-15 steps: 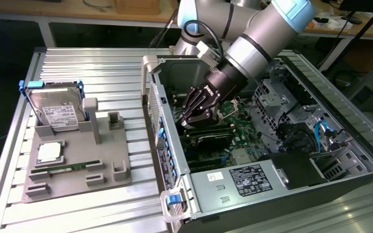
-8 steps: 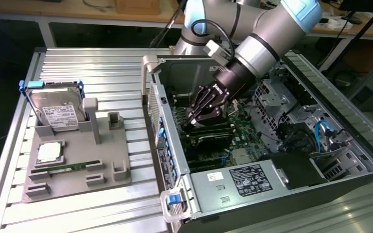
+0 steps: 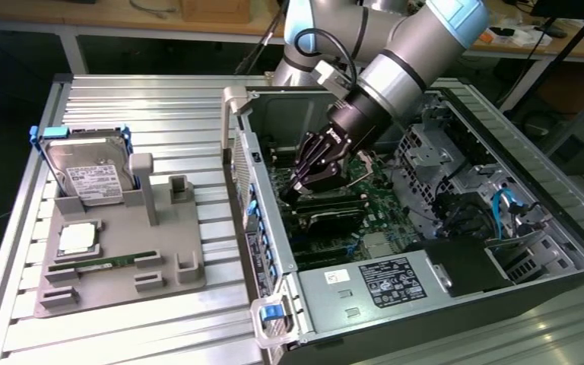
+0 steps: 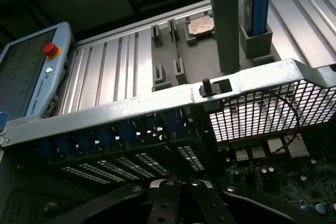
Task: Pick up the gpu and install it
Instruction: 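Press down on the gpu until it lock into place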
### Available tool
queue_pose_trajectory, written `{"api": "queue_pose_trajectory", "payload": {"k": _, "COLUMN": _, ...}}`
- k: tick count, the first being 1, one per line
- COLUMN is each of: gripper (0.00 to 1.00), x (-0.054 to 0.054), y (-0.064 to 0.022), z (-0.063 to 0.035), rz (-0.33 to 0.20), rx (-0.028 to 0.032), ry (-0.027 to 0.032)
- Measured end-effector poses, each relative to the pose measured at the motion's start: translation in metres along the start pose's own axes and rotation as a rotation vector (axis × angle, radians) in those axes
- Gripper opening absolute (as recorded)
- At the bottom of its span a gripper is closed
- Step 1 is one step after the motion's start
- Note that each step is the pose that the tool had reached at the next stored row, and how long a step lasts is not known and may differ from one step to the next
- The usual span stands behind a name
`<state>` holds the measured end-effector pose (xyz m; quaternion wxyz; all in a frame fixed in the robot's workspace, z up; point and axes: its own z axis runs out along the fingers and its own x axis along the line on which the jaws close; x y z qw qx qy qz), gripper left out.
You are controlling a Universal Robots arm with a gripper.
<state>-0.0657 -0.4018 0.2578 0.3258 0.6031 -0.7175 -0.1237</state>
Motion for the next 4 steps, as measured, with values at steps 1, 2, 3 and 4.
{"api": "queue_pose_trajectory", "payload": {"k": 1, "gripper": 0.11, "x": 0.0000, "y": 0.0000, "z": 0.0001, "rz": 0.000, "rx": 0.0001, "ry": -0.0001}}
{"api": "queue_pose_trajectory", "payload": {"k": 2, "gripper": 0.11, "x": 0.0000, "y": 0.0000, "z": 0.0001, "rz": 0.000, "rx": 0.0000, "ry": -0.0002}}
{"api": "queue_pose_trajectory", "payload": {"k": 3, "gripper": 0.11, "x": 0.0000, "y": 0.0000, "z": 0.0001, "rz": 0.000, "rx": 0.0000, "ry": -0.0002}}
{"api": "queue_pose_trajectory", "payload": {"k": 4, "gripper": 0.11, "x": 0.0000, "y": 0.0000, "z": 0.0001, "rz": 0.000, "rx": 0.0001, "ry": -0.0001}}
